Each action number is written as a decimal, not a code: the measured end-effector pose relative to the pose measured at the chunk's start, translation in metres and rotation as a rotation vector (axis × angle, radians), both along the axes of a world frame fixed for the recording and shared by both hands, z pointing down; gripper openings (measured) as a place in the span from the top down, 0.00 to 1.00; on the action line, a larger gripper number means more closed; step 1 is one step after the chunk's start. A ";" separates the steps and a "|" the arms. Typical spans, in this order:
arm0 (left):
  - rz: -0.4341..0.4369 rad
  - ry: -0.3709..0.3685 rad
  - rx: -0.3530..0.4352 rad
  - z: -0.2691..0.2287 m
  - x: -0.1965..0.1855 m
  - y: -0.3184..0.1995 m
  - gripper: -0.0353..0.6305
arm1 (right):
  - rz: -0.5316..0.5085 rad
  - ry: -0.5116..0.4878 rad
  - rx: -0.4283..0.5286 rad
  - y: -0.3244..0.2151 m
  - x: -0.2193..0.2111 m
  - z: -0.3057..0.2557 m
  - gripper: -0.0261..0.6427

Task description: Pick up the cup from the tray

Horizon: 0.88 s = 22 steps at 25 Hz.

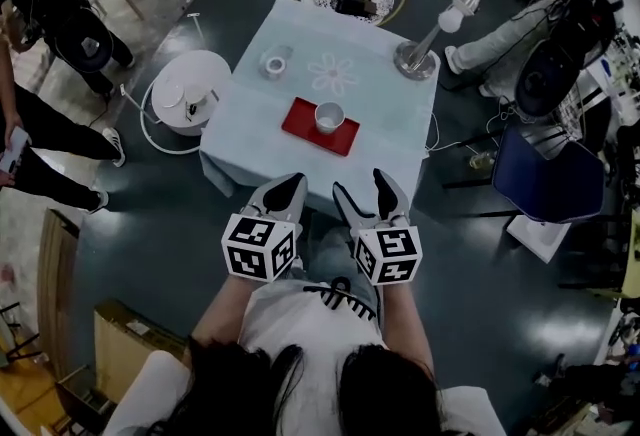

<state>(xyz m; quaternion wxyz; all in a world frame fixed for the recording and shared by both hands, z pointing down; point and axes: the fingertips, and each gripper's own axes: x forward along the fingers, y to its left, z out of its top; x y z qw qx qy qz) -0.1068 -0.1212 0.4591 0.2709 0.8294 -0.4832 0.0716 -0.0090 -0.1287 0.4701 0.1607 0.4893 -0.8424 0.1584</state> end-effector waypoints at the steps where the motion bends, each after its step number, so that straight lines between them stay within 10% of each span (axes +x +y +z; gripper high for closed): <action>1: -0.003 0.001 -0.001 0.000 -0.001 -0.005 0.95 | -0.006 0.000 -0.005 -0.006 -0.001 0.002 0.44; 22: -0.106 -0.097 -0.115 0.041 -0.013 -0.113 0.95 | -0.163 0.095 -0.129 -0.142 -0.039 0.067 0.34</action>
